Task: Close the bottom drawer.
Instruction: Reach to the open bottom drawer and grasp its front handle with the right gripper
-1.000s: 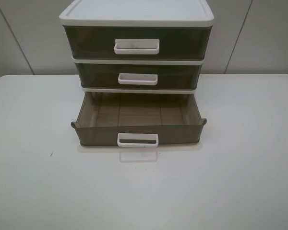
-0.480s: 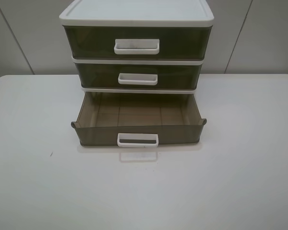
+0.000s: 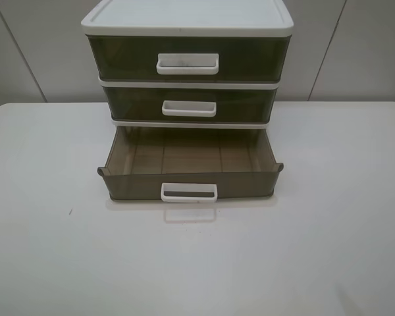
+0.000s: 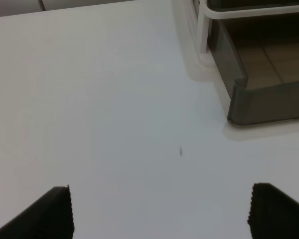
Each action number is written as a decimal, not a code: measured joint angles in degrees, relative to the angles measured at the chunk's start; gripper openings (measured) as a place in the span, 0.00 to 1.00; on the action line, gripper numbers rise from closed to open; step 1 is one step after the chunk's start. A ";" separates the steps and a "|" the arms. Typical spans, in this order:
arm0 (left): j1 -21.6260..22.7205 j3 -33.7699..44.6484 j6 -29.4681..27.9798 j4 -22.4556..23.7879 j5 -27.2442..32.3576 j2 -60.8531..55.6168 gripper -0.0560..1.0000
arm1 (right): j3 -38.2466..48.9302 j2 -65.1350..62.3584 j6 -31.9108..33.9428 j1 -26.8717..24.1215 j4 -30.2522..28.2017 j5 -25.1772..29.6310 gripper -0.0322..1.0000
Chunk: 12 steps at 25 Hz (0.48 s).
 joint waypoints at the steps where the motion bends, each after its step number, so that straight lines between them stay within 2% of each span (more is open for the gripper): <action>1: 0.00 0.00 0.00 0.00 0.00 0.00 0.73 | -0.12 1.97 0.00 1.39 -0.27 -1.27 0.82; 5: 0.00 0.00 0.00 0.00 0.00 0.00 0.73 | -0.14 7.66 0.00 13.06 -2.41 -6.63 0.82; 7: 0.00 0.00 0.00 0.00 0.00 0.00 0.73 | -0.14 11.00 0.00 21.14 -2.85 -9.87 0.82; 12: 0.00 0.00 0.00 0.00 0.00 0.00 0.73 | -0.25 21.76 1.35 39.05 -1.67 -24.04 0.82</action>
